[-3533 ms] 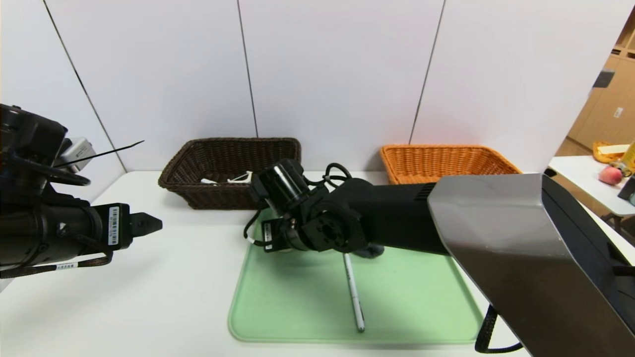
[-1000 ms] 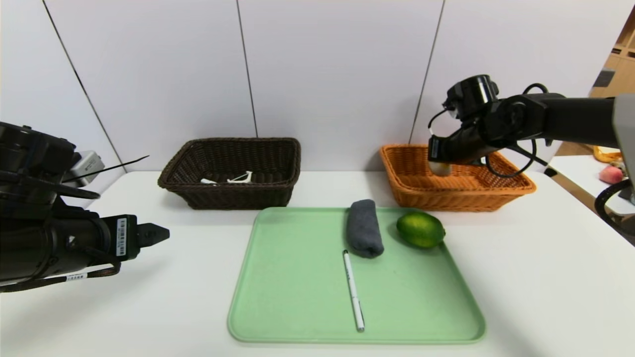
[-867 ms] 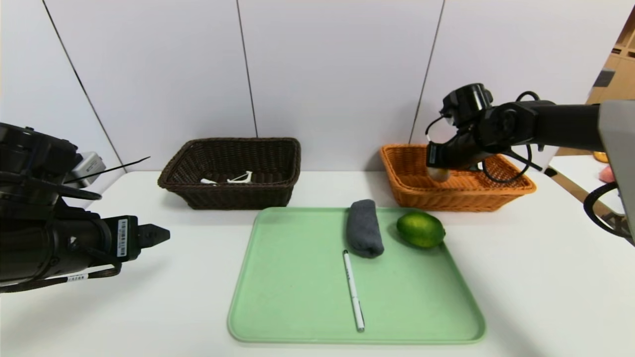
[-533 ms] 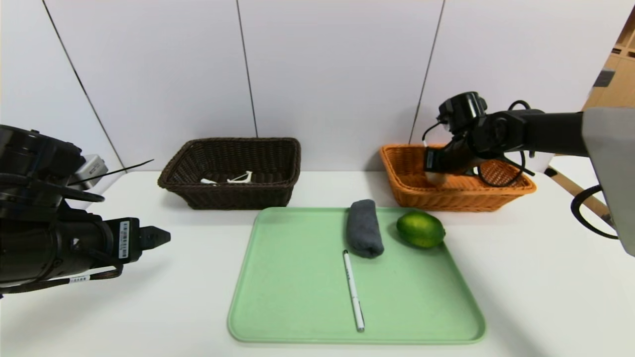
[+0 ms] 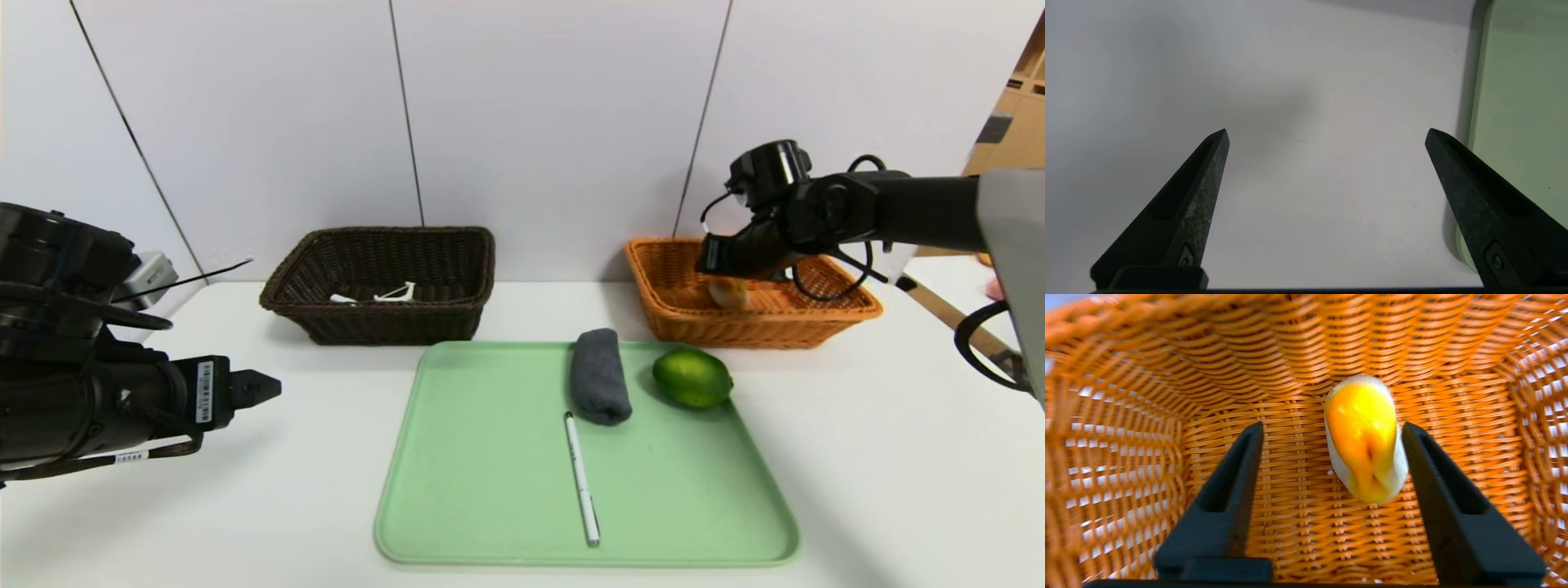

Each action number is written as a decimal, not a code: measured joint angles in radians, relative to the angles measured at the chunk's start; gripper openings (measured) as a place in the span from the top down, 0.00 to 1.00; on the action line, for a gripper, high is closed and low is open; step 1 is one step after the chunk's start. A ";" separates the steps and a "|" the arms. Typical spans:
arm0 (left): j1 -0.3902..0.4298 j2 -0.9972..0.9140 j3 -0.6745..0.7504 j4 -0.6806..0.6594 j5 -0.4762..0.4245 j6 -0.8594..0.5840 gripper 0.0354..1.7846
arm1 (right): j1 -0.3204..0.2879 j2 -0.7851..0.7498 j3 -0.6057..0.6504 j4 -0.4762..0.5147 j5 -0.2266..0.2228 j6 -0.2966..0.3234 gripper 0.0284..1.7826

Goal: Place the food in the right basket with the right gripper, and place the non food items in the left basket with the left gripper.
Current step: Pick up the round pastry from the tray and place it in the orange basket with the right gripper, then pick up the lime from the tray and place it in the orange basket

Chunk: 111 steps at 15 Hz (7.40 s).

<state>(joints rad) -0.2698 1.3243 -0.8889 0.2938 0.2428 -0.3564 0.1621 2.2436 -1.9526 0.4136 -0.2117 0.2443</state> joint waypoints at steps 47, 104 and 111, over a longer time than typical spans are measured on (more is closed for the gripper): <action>-0.476 0.369 -0.773 0.495 -0.013 -0.237 0.06 | 0.260 -0.183 0.017 0.696 0.187 0.884 0.05; -0.417 0.228 -0.508 0.374 -0.020 -0.224 0.06 | 0.119 -0.414 0.020 0.420 0.357 0.534 0.34; -0.404 0.197 -0.483 0.375 -0.020 -0.220 0.06 | 0.038 -0.243 0.015 0.193 0.320 0.256 0.34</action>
<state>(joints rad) -0.6734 1.5215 -1.3723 0.6685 0.2232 -0.5766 0.2004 2.0002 -1.9372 0.6066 0.1087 0.4998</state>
